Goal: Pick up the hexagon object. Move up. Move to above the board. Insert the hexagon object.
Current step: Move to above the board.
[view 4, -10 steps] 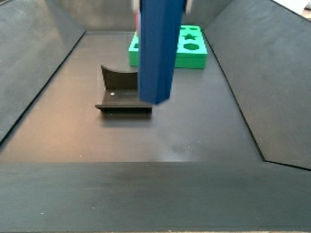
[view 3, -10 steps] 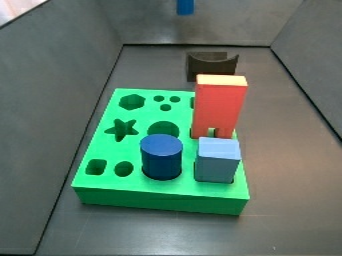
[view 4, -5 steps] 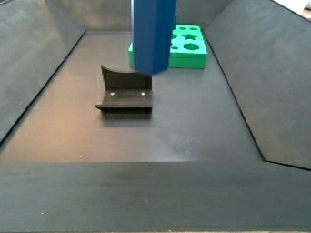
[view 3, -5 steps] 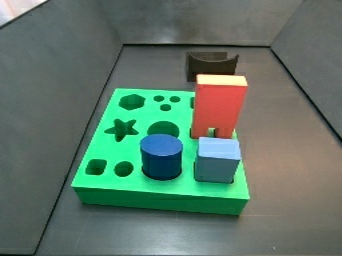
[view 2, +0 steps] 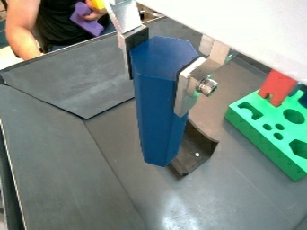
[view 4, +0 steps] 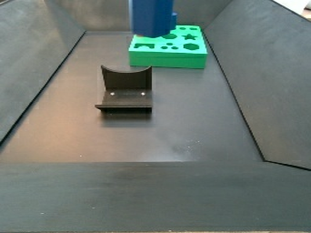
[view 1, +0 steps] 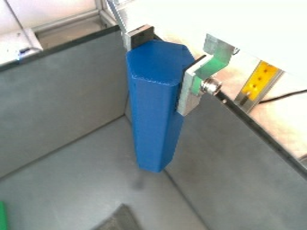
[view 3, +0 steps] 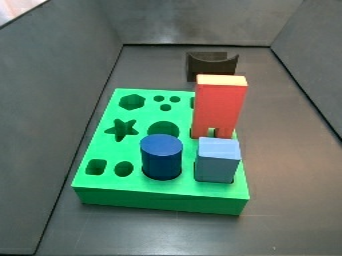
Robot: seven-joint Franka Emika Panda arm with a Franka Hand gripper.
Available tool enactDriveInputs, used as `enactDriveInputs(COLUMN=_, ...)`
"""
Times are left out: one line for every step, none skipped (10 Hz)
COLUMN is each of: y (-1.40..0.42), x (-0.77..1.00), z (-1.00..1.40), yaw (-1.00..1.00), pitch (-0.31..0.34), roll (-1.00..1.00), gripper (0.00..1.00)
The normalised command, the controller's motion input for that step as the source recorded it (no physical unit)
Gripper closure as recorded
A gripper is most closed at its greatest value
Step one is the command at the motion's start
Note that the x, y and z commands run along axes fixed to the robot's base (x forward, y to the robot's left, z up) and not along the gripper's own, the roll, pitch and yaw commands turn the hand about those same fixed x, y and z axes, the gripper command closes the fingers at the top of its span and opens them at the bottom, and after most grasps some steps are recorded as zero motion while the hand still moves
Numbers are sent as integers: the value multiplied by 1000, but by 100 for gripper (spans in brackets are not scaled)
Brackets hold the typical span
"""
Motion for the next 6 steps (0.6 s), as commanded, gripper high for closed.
enactDriveInputs(y=-1000, x=-120, z=-71, yaw=-825, pitch=478, roll=171, gripper=100)
enactDriveInputs(y=-1000, x=-125, z=-66, yaw=-503, pitch=280, roll=139, gripper=100)
enactDriveInputs(y=-1000, x=-129, z=-67, yaw=-286, pitch=138, roll=51, gripper=100)
enactDriveInputs(y=-1000, x=-131, z=-68, yaw=-188, pitch=80, roll=34, gripper=100)
enactDriveInputs(y=-1000, x=-135, z=-64, yaw=-73, pitch=22, roll=36, gripper=100)
enactDriveInputs(y=-1000, x=-135, z=-66, yaw=-30, pitch=8, roll=42, gripper=100)
